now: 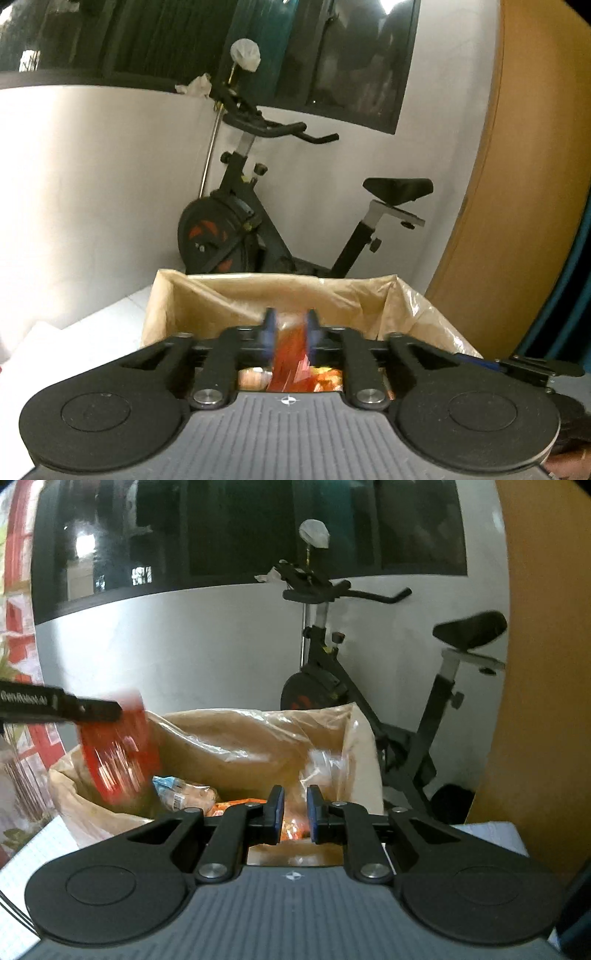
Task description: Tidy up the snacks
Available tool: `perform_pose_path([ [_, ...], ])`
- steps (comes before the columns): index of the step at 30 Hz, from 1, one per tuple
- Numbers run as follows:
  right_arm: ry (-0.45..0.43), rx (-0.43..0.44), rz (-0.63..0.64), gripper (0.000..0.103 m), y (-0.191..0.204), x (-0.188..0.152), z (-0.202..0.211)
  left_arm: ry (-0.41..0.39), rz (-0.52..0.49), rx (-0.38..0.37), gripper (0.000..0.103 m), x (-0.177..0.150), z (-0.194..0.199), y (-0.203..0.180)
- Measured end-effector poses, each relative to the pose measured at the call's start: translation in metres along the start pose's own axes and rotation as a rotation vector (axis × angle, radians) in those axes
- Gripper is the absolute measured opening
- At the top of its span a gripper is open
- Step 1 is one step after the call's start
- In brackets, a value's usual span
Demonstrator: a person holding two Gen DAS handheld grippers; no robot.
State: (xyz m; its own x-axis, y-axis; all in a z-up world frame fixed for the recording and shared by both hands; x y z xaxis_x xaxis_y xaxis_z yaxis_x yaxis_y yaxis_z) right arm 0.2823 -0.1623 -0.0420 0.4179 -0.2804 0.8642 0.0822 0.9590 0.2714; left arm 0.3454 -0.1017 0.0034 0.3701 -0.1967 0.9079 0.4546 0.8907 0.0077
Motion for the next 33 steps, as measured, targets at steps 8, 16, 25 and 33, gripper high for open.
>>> perform_pose_path([
  [8, -0.022, 0.077, -0.036, 0.048, -0.004, -0.007, 0.035, 0.037, 0.001, 0.03, 0.055, -0.028, 0.031, 0.026],
  [16, -0.058, 0.112, 0.005, 0.062, 0.008, -0.037, 0.065, 0.068, 0.002, 0.059, 0.072, -0.073, 0.085, 0.027],
  [25, -0.021, 0.091, 0.029, 0.062, 0.011, -0.096, 0.069, 0.096, -0.034, 0.125, 0.072, -0.132, 0.107, 0.029],
  [33, 0.066, 0.027, 0.013, 0.062, -0.001, -0.164, 0.069, 0.181, -0.029, 0.118, 0.071, -0.188, 0.102, 0.018],
])
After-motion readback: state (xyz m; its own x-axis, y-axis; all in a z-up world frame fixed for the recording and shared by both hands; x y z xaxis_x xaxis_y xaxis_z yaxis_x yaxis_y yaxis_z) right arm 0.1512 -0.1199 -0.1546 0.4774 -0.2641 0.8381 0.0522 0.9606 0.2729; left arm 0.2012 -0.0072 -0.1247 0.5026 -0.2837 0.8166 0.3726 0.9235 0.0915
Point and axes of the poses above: each gripper's, at about its wrist camera, not at the fingertips, and z roughly against the way its jaws point, y to its left, x to its top, the point moved 9 cm from there along -z, roughly the way its jaws point, and after that the axes turned 12 degrees about -z, right-handed, at the moved point
